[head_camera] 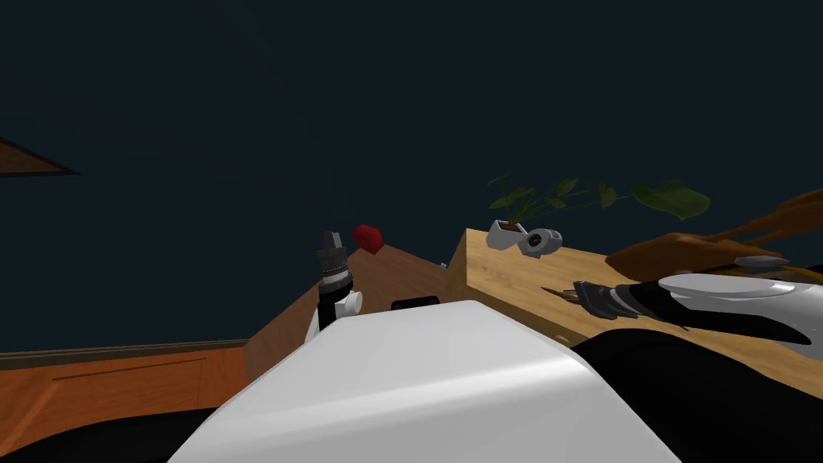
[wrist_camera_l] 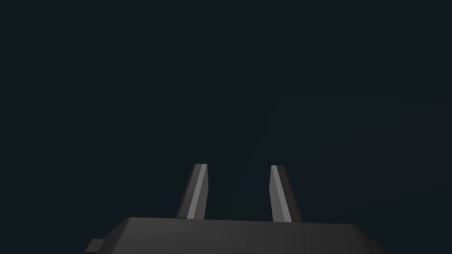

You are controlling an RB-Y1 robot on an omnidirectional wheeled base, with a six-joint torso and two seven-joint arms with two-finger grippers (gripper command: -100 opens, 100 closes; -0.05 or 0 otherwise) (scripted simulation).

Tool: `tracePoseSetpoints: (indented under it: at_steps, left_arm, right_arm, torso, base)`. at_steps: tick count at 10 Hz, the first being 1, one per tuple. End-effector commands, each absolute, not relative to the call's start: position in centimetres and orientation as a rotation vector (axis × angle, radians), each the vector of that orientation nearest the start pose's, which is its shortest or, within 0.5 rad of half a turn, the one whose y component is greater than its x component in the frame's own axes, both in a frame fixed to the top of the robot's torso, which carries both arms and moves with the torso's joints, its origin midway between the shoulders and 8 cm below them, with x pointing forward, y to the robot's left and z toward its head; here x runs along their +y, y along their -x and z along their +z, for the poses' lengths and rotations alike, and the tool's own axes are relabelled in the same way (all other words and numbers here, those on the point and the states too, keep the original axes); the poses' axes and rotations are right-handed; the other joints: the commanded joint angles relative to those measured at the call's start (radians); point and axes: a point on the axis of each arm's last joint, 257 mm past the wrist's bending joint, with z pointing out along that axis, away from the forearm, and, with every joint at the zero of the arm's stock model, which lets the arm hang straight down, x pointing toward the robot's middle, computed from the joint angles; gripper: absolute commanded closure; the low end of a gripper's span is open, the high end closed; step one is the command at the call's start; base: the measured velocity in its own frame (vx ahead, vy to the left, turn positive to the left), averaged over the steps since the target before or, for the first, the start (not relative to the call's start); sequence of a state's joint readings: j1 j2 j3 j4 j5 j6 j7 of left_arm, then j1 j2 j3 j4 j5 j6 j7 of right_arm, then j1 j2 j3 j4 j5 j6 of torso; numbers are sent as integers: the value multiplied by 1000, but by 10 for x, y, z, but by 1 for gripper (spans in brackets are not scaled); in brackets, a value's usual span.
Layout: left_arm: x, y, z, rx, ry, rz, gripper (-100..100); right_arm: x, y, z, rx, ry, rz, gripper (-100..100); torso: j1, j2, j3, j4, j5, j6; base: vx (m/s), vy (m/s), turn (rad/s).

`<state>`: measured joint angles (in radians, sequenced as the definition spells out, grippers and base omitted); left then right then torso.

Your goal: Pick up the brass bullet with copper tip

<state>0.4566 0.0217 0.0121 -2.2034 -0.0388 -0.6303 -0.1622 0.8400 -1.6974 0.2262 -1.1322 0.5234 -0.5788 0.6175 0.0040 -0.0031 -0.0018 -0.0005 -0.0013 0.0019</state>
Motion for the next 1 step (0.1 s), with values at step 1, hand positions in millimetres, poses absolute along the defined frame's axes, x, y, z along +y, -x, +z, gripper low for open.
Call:
tracePoseSetpoints:
  at_steps: [1]
  left_arm:
    - [270, -340, 28, 619, 482, -1152, 0]
  right_arm:
    - [-723, -117, -294, 2637, 1368, -385, 0]
  torso:
    - [0, 0, 0, 0, 0, 0]
  base:
    - [0, 0, 0]
